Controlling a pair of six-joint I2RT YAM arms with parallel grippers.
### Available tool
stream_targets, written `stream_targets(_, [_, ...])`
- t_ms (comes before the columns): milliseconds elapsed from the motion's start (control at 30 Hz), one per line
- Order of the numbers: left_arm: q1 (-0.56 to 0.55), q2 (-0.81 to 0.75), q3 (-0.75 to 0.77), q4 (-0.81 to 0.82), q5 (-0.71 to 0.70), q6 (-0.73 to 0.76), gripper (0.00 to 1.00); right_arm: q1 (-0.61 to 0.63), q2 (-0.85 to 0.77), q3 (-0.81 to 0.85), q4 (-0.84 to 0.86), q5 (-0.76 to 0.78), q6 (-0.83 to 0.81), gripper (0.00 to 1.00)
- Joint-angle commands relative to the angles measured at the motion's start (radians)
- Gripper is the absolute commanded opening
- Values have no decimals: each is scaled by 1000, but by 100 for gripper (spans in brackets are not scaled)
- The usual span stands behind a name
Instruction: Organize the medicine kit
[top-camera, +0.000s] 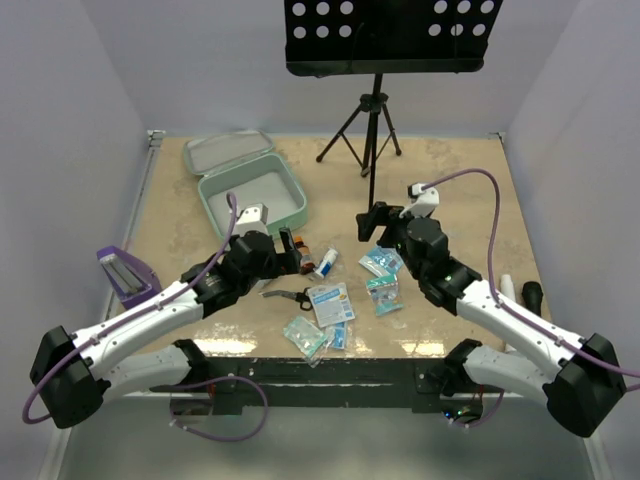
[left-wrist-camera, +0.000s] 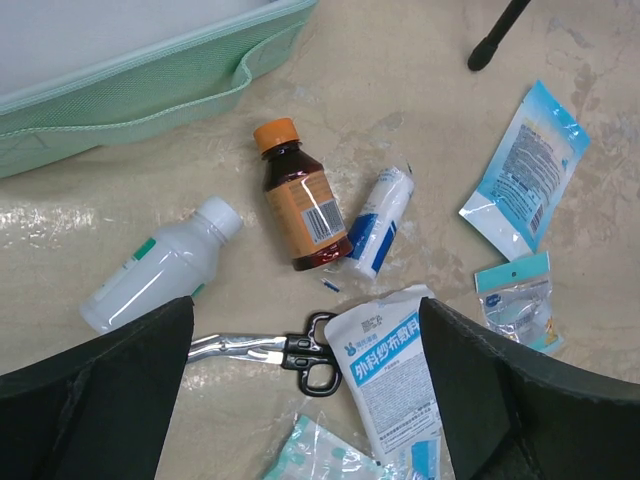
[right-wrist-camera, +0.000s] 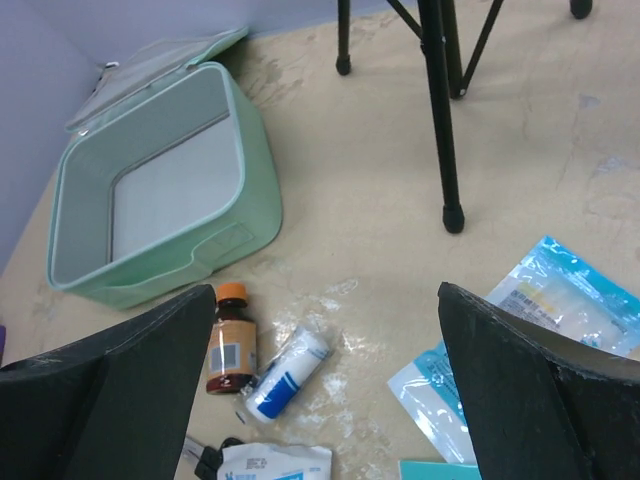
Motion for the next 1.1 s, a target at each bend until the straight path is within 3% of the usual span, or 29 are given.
stream_targets(0, [6, -26, -19, 26, -28, 23, 100, 0, -32, 59, 27, -95, -29, 98])
stream_targets(133, [6, -5, -15, -16, -37, 31, 100, 0, -20, 105, -22, -86, -53, 98])
stream_targets(300, [6, 72, 31, -163, -153, -41, 100, 0, -26, 107, -45, -51, -73, 98])
stream_targets(400, [6, 89, 34, -146, -121, -12, 100, 0, -28, 97, -42, -43, -72, 98])
stream_targets(500, [5, 84, 33, -120, -104, 46, 91, 0, -22, 102, -54, -41, -70, 98])
stream_targets(567, [5, 93, 40, -126, -93, 95, 80, 0, -16, 102, -56, -41, -70, 98])
stream_targets(800, [2, 123, -4, -108, -30, 186, 79, 0, 9, 88, -30, -66, -70, 97])
stream_targets(967, [3, 166, 33, -125, -102, 206, 80, 0, 18, 91, -31, -77, -70, 97])
stream_targets(1033, [5, 181, 50, -129, -111, 232, 100, 0, 15, 87, -30, -81, -72, 97])
stream_targets(1067, [12, 193, 59, -132, -110, 243, 100, 0, 11, 84, -30, -84, -70, 97])
